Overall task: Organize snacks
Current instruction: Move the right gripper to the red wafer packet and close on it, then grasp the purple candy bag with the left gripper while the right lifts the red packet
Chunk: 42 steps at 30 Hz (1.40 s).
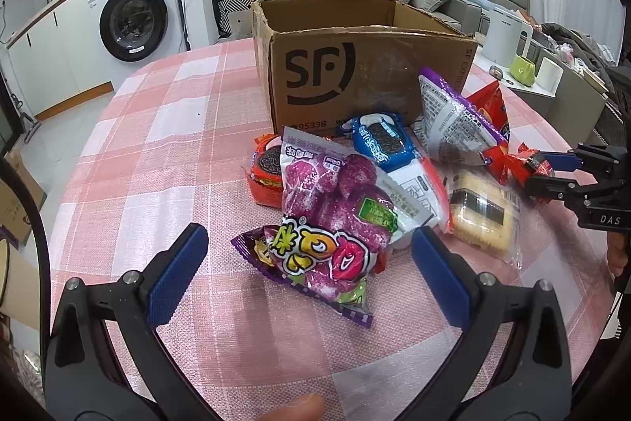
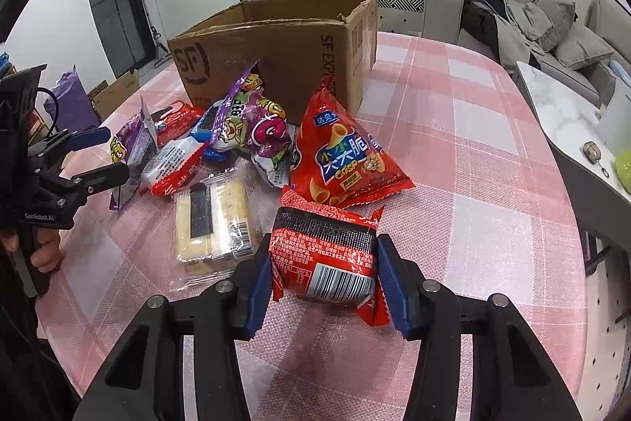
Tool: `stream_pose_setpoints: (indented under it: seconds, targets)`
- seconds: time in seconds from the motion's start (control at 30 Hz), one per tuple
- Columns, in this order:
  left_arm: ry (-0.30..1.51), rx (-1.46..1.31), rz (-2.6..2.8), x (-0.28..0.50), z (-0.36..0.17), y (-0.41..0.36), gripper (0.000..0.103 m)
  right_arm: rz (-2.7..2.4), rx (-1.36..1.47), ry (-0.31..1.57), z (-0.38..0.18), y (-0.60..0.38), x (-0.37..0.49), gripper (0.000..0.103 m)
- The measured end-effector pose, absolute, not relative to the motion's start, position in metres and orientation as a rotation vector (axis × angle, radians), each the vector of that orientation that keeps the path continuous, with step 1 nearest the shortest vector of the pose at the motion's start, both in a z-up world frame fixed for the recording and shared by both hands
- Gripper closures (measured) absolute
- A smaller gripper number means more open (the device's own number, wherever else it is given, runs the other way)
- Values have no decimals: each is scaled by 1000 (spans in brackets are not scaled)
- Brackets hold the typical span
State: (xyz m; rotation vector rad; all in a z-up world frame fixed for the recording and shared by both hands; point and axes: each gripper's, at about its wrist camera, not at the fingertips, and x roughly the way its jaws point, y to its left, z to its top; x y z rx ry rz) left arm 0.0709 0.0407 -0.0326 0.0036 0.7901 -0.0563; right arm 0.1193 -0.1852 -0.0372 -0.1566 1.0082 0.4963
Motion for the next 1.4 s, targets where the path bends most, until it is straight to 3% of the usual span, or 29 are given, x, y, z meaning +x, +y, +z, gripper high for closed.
stream_pose_setpoints:
  seconds: [0.63,0.87,1.1,1.2,1.4]
  targets:
    - [813,3,-35,71,-37,45,1,526,-90,933,-16,-193,115,53]
    - [828,20,-87,72,-40,39,5,529,-91,936,-16,-193,114,53]
    - [863,46,-52,77,-48,36,50,530,-93,935,-16,-193,113,53]
    - [857,-3,-91,77,-46,42,59,529,-90,934,-15,-193,113,53]
    - [822,-20,-105,73,-40,46,60,528,-90,933,-16,-193,113,53]
